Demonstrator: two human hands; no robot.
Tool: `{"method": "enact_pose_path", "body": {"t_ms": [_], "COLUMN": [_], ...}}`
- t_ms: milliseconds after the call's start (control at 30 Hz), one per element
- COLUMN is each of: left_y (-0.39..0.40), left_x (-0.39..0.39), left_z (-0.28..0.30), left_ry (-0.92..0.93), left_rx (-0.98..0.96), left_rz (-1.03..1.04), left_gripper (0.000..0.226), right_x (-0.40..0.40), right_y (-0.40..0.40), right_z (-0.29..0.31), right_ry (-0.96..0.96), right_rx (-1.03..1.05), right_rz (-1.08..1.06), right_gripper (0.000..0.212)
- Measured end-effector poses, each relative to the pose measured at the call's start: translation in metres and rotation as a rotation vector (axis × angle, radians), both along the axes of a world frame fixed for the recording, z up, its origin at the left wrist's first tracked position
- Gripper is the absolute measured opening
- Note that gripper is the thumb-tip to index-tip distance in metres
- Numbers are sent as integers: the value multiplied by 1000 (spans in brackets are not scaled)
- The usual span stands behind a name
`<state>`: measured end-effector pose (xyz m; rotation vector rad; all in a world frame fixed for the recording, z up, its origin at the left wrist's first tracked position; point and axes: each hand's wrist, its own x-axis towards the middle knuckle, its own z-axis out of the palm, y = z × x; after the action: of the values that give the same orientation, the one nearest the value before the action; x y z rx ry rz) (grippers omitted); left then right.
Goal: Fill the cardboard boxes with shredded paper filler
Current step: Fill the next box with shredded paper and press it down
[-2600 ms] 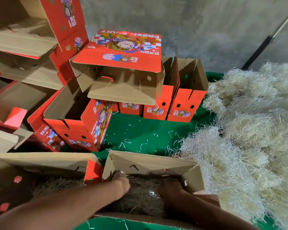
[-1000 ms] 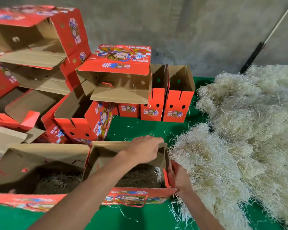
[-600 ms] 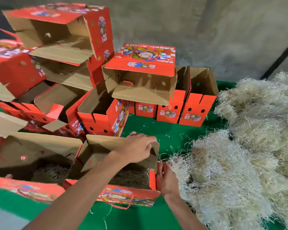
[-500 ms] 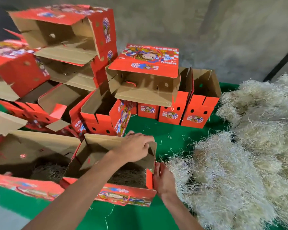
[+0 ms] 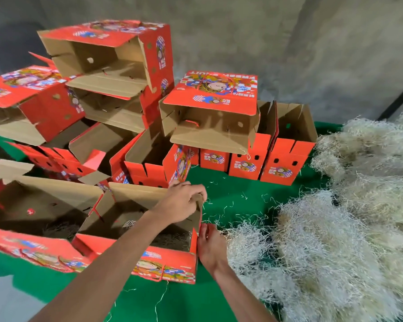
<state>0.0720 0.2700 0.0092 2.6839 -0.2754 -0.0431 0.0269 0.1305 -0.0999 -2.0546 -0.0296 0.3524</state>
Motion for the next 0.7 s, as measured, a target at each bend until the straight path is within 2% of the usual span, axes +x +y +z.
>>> {"method": "enact_pose_path", "body": {"t_ms": [233, 300, 333, 400, 467, 533, 600, 700], "left_y": [-7, -12, -14, -18, -21, -24, -26, -27], "left_x": [4, 8, 10, 15, 20, 24, 29, 33], "left_z": [4, 8, 8, 9, 9, 7, 6, 3], "left_ry": [6, 23, 32, 48, 46, 37, 27, 31], "left_rx": [-107, -160, -181, -201, -183, -172, -180, -213], "left_rz": [48, 44, 44, 51, 39, 32, 33, 38], "left_gripper": [39, 38, 37, 35, 33, 30, 28, 25], "right_x": [1, 5, 10, 19, 27, 31, 28, 20], "right_y": [-9, -22, -30, -46, -61, -73, -83, -92], "right_z": [-8, -20, -31, -53, -71, -87, -103, -116], "right_ry": [-9, -80, -123, -102, -6, 83, 129, 154], "right_rx": [123, -64, -259, -684, -904, -982, -1024, -1019], "right_rz": [78, 111, 146, 258, 376, 442, 466, 499], "right_gripper": [31, 28, 39, 79, 111, 129, 139, 133]}}
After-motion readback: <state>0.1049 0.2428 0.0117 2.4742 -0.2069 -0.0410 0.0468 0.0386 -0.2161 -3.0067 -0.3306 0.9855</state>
